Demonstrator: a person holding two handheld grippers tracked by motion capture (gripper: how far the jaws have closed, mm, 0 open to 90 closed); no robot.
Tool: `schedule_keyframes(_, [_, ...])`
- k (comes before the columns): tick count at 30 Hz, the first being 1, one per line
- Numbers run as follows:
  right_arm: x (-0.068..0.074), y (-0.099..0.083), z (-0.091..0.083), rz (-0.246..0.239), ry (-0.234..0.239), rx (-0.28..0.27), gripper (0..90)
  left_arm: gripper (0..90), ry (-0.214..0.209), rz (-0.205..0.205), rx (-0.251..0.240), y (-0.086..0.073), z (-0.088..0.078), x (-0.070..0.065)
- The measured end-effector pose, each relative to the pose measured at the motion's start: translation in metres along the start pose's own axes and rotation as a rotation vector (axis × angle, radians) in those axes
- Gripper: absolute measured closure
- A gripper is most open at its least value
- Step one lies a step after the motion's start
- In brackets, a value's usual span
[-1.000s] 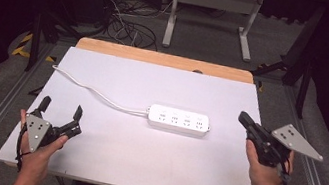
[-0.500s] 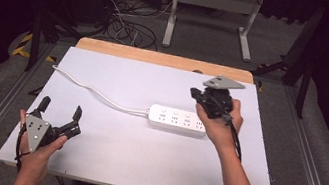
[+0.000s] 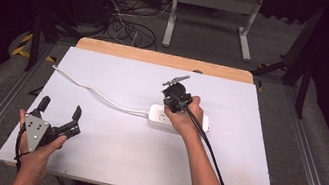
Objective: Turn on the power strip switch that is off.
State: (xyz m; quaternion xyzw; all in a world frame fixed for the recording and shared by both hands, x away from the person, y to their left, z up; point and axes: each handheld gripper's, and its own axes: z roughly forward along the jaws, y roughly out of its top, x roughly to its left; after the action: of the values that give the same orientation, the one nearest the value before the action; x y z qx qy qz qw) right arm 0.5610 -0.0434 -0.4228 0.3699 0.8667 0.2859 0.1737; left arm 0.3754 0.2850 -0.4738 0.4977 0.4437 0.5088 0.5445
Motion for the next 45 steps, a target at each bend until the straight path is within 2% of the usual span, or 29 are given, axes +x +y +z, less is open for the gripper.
schedule_keyframes(7, [0.003,-0.004,0.016,0.003,0.007,0.055,90.0,4.3,0.002,-0.005,0.001,0.0,0.0,0.001])
schedule_keyframes(12, [0.004,-0.004,0.017,0.01,0.028,0.048,90.0,4.3,-0.005,0.007,0.005,0.0,0.0,-0.001])
schedule_keyframes(14, [0.005,-0.004,0.018,0.006,0.014,0.046,90.0,4.3,-0.005,0.006,0.004,0.0,0.0,-0.001])
schedule_keyframes(25, [0.007,-0.006,0.019,0.022,0.001,0.04,90.0,4.4,-0.004,0.005,0.003,0.0,-0.001,-0.001])
schedule_keyframes(39, [0.004,-0.008,0.02,0.074,0.02,0.038,90.0,4.5,-0.001,0.002,0.003,0.0,-0.002,0.0])
schedule_keyframes(45, [0.005,-0.008,0.02,0.072,0.012,0.039,90.0,4.5,-0.004,0.007,0.004,0.0,-0.002,-0.001])
